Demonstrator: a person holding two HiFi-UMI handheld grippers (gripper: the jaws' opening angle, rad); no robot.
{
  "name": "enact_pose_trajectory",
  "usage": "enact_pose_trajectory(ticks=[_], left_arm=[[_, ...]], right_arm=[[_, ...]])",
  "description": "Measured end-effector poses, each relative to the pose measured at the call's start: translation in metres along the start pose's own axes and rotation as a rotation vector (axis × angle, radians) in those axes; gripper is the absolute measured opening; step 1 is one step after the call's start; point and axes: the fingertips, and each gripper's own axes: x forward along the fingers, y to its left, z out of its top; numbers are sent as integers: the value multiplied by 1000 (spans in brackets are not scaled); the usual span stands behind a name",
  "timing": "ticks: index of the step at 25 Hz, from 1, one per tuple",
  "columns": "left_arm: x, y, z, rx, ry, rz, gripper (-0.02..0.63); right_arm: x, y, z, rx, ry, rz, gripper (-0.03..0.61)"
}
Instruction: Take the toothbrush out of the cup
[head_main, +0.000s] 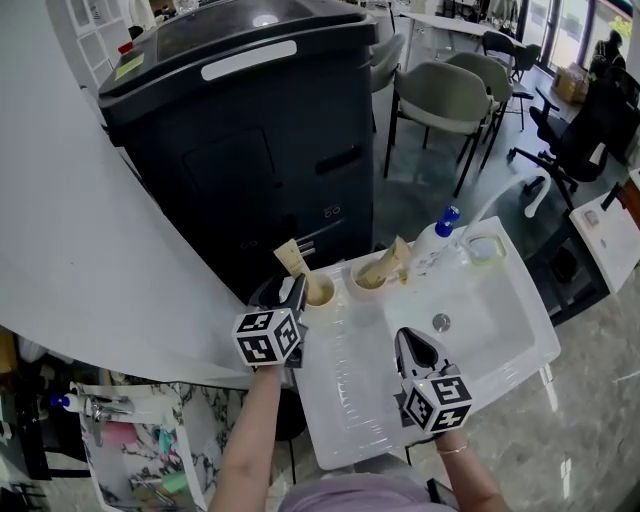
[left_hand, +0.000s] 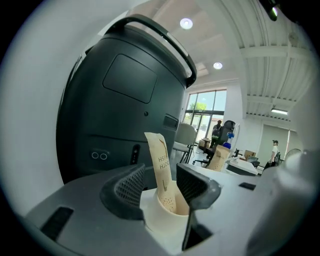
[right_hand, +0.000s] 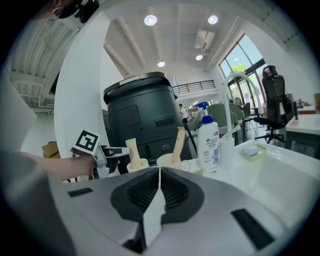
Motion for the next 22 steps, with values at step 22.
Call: enact_pose_trajectory(ticks=[22], left_arm=[[13, -10, 15, 23, -32, -9, 25]], right_arm=[[-7, -12, 2, 24, 0, 4, 9]])
